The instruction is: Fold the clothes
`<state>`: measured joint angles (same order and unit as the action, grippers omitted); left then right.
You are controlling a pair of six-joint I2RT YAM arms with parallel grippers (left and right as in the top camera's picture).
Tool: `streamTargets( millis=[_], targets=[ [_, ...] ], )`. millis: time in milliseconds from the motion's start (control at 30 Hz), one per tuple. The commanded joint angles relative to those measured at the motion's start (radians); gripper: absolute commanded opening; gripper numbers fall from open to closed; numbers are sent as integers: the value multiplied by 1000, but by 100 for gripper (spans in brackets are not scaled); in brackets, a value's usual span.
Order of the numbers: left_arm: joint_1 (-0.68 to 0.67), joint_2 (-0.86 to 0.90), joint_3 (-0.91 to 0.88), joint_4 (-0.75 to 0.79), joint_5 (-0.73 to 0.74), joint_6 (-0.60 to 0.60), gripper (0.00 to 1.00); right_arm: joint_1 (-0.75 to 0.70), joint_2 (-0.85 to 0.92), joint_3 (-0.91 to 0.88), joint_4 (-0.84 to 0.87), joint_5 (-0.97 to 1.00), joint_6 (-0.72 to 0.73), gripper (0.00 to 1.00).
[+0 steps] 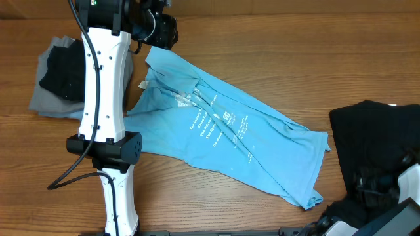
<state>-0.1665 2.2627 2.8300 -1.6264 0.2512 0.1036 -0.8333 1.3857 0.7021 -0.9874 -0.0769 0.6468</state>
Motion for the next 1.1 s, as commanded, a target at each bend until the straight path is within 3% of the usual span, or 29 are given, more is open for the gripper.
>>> streamTargets(
  millis=[0,267,567,633,800,933,1067],
  targets=[
    [-5,-28,18,-1,13,5,51,-66,13,-65,108,62,48,31],
    [-5,-28,18,-23,13,4,51,-204,42,-55,281,135,146,21],
    [-5,-28,18,-62,13,5,51,-223,42,109,408,169,147,22],
    [-5,-29,18,-63,13,5,50,-222,42,184,375,113,146,22],
    [-5,-29,18,-63,13,4,52,-196,42,259,109,-131,51,37],
    [-5,-29,18,-59,13,4,53,-154,43,214,-58,24,52,42],
    [-7,-29,18,-56,13,4,54,-158,43,112,-72,111,53,42]
  ],
)
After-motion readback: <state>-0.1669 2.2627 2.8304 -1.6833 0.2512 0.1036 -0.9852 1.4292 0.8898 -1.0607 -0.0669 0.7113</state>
